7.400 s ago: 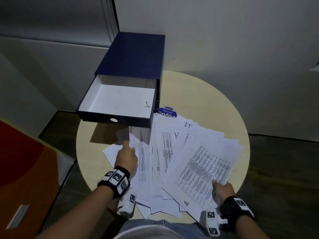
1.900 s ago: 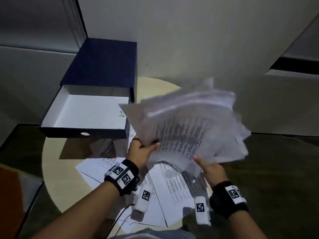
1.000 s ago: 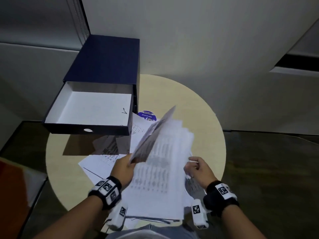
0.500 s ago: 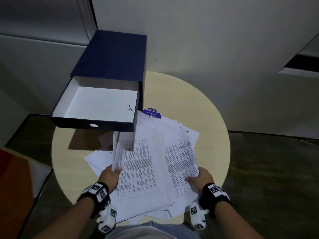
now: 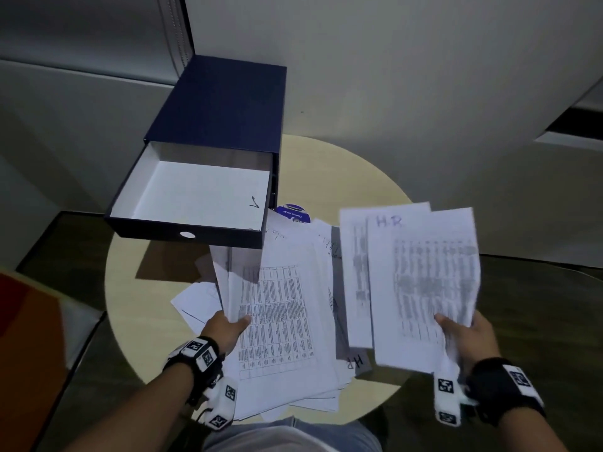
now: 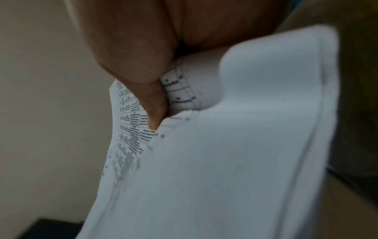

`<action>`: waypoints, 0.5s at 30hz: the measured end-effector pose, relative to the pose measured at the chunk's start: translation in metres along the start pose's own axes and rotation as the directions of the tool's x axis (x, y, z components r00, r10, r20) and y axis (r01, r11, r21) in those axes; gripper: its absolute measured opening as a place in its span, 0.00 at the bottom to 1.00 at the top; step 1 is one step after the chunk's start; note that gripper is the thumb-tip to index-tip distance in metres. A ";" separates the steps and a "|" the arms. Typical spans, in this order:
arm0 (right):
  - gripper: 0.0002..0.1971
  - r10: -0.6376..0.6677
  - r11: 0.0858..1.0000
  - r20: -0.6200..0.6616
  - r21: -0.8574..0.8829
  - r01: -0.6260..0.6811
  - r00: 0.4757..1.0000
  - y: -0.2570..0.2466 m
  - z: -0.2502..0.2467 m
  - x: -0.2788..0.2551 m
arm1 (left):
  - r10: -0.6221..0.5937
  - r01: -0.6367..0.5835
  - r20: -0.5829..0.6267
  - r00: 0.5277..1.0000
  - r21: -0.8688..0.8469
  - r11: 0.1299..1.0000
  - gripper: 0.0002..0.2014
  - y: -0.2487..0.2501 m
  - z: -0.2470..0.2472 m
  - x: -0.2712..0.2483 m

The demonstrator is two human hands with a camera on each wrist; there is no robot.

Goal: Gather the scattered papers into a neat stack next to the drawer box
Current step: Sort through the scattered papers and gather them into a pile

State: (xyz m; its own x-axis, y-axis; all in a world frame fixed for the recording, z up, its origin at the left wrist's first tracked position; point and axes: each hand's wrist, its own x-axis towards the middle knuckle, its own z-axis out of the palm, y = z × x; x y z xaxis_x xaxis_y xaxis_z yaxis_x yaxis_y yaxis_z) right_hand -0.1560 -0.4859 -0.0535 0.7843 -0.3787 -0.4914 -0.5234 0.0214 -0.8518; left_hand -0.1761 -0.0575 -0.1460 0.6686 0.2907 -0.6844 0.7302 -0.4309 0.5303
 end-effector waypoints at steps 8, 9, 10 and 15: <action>0.27 0.010 1.000 0.219 0.012 -0.013 0.976 0.016 0.067 -0.010 | -0.002 0.008 0.079 0.997 -0.074 0.997 0.62 0.009 0.009 0.010; 0.31 0.022 0.998 0.213 -0.057 -0.010 0.977 0.028 0.079 -0.008 | -0.009 0.017 0.088 0.996 -0.092 0.996 0.66 0.011 0.009 0.009; 0.37 0.042 0.990 0.217 -0.137 -0.012 0.975 0.038 0.090 -0.006 | -0.021 0.032 0.095 0.995 -0.113 0.993 0.67 0.014 0.010 0.005; 0.43 0.171 0.701 0.380 -0.695 0.159 0.909 0.074 0.124 0.003 | 0.032 -0.025 0.065 0.997 -0.101 0.995 0.56 0.017 0.017 0.004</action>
State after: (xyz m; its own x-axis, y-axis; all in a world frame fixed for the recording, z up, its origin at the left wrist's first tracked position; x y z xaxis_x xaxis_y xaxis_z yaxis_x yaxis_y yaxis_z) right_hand -0.1510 -0.3703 -0.1408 0.7502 0.0112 -0.6611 -0.4737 -0.6885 -0.5492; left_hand -0.1633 -0.0787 -0.1480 0.6812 0.2207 -0.6981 0.7234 -0.3496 0.5953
